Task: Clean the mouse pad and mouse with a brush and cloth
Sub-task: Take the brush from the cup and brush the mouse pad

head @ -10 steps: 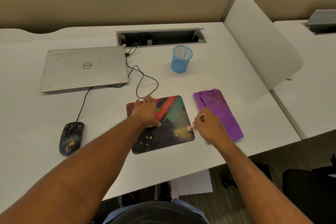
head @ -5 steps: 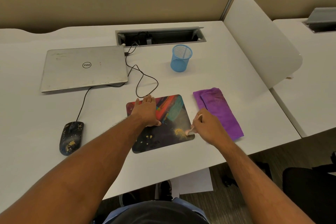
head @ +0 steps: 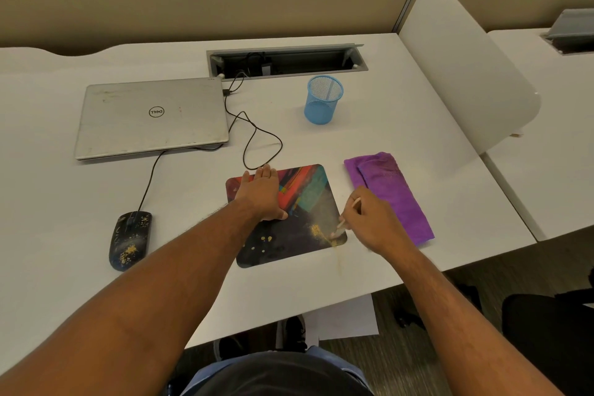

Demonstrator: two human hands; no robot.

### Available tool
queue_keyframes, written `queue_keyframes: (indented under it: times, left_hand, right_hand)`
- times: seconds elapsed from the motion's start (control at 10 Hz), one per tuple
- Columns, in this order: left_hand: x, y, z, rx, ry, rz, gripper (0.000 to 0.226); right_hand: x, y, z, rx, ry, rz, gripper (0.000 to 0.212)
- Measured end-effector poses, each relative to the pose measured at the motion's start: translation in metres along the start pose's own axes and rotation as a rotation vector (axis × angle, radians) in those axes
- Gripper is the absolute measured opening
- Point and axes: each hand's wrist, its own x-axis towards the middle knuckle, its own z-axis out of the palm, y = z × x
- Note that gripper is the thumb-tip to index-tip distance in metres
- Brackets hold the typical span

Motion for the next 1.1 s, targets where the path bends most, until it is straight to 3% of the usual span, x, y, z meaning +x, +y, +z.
queue_keyframes:
  times: [0.1, 0.2, 0.4, 0.5, 0.6, 0.7, 0.8, 0.9, 1.0, 1.1]
  left_hand:
    - [0.0, 0.0, 0.001, -0.001, -0.001, 0.002, 0.121]
    - [0.0, 0.0, 0.0, 0.003, -0.005, 0.0, 0.122]
    - [0.0, 0.0, 0.0, 0.004, -0.001, 0.0, 0.122]
    - [0.0, -0.001, 0.001, 0.001, -0.002, 0.002, 0.122]
    - [0.001, 0.0, 0.001, 0.002, -0.001, -0.002, 0.122]
    - [0.001, -0.001, 0.002, 0.008, -0.001, 0.0, 0.122]
    - [0.002, -0.001, 0.002, 0.005, 0.007, 0.0, 0.123]
    - [0.003, -0.002, 0.003, 0.002, 0.002, 0.001, 0.123]
    - [0.003, -0.001, 0.002, 0.01, -0.008, -0.001, 0.123]
    - [0.003, -0.002, 0.002, 0.006, -0.011, -0.001, 0.123]
  right_hand:
    - [0.001, -0.008, 0.0, 0.086, 0.038, -0.044, 0.012]
    - [-0.003, -0.016, 0.014, 0.088, -0.04, -0.08, 0.006]
    - [0.001, -0.014, 0.005, -0.081, -0.061, -0.07, 0.009]
    - [0.003, -0.02, 0.003, 0.056, -0.028, -0.095, 0.013]
    - [0.001, -0.029, 0.017, 0.124, -0.148, -0.096, 0.009]
    - [0.0, -0.028, 0.021, 0.027, -0.21, -0.074, 0.008]
    - [0.003, -0.024, 0.007, -0.124, -0.185, -0.084, 0.007]
    - [0.002, -0.025, 0.001, -0.031, -0.131, -0.103, 0.008]
    - [-0.007, -0.034, 0.01, 0.125, -0.219, -0.132, 0.01]
    - [-0.012, -0.032, 0.016, 0.066, -0.306, -0.143, 0.011]
